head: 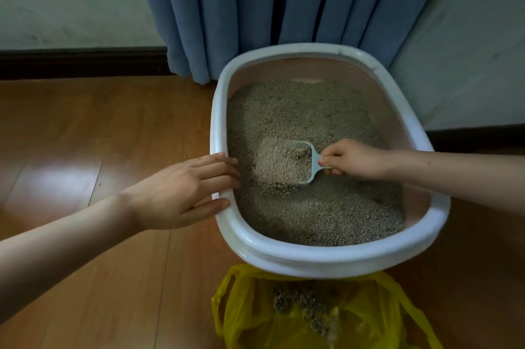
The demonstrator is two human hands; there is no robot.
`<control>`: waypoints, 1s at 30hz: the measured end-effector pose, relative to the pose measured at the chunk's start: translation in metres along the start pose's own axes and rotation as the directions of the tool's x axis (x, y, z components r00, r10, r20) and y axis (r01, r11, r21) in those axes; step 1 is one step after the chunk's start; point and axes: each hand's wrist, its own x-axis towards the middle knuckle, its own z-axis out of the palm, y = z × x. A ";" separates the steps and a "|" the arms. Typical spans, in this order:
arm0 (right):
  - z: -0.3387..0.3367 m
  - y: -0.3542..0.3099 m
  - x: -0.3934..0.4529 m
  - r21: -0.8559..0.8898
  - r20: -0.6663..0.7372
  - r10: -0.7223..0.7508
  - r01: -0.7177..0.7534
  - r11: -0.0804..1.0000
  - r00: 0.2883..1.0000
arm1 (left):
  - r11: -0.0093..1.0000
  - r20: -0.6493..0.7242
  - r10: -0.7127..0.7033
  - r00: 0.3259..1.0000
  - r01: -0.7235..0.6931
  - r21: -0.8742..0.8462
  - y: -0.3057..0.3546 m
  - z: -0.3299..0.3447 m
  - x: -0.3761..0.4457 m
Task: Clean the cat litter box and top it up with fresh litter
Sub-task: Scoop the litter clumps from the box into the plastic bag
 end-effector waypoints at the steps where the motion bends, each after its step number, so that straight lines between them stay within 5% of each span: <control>1: -0.003 0.000 -0.004 -0.016 -0.032 -0.014 0.013 1.000 0.999 | 1.000 -0.002 0.003 1.000 -0.003 0.009 0.001 0.000 -0.001; 30: -0.010 -0.023 -0.078 -0.085 -0.004 0.075 -0.076 0.994 0.997 | 0.988 0.020 0.082 0.996 -0.083 0.132 0.027 0.008 0.002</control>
